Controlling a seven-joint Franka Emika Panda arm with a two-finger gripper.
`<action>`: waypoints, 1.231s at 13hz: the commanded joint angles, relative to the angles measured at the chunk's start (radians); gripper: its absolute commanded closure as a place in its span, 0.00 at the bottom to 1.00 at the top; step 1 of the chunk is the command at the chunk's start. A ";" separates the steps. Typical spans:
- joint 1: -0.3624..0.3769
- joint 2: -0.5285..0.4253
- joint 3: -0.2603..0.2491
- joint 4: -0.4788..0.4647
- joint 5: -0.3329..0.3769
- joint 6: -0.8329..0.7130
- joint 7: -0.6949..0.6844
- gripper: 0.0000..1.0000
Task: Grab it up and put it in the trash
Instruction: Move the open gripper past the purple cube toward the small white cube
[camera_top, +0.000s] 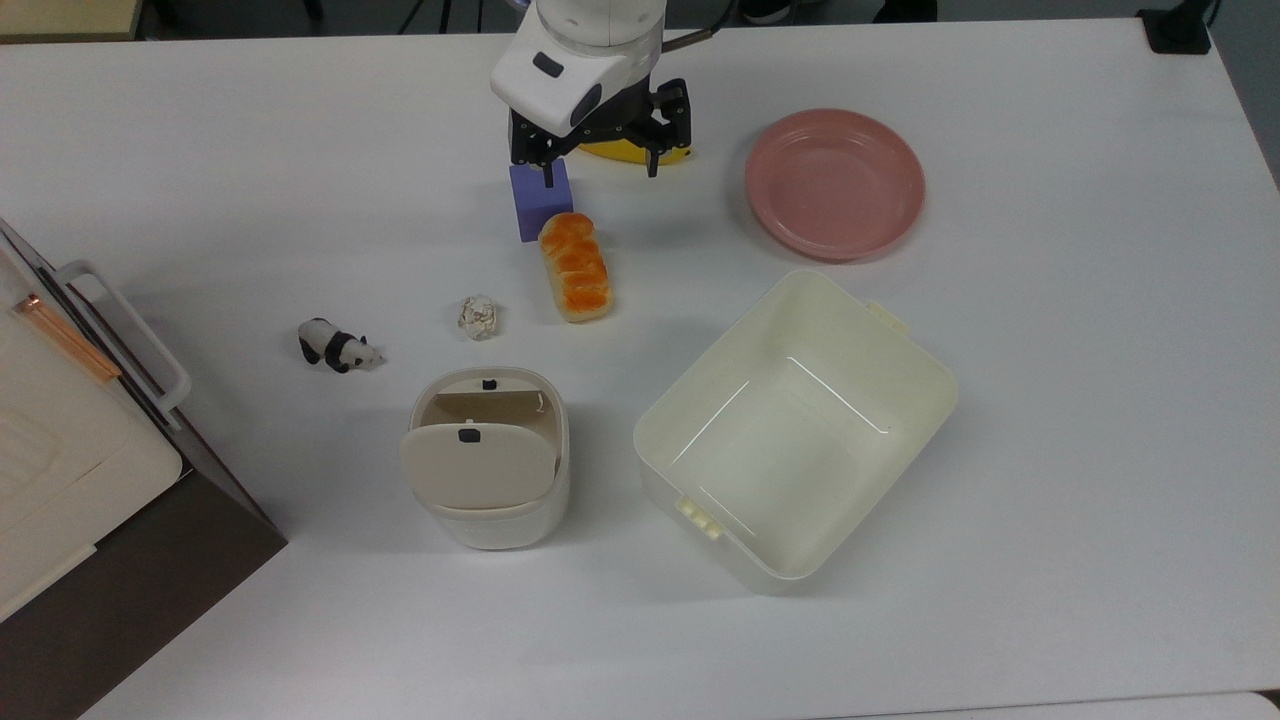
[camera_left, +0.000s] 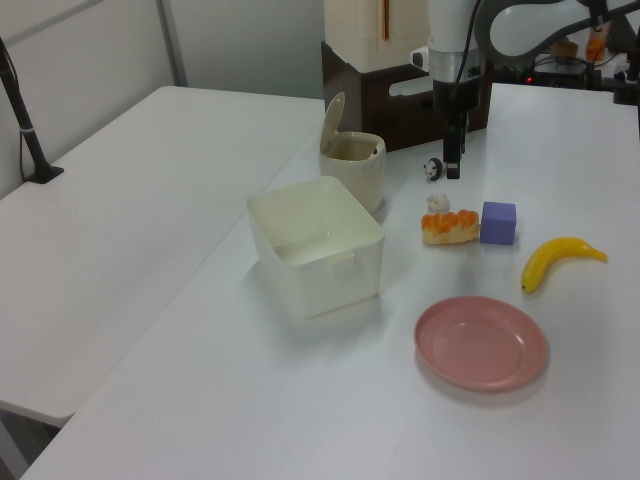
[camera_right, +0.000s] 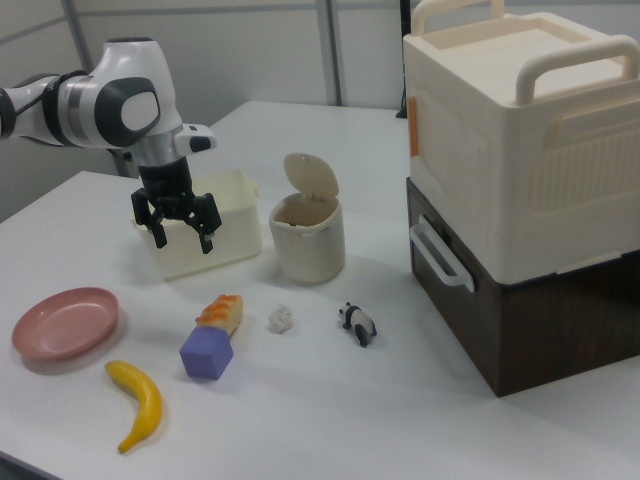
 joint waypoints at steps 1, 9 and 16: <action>-0.002 -0.017 -0.005 -0.025 0.016 0.029 0.011 0.00; -0.150 0.053 -0.015 0.016 0.002 0.089 -0.093 0.00; -0.238 0.137 -0.017 0.004 -0.033 0.179 -0.219 0.00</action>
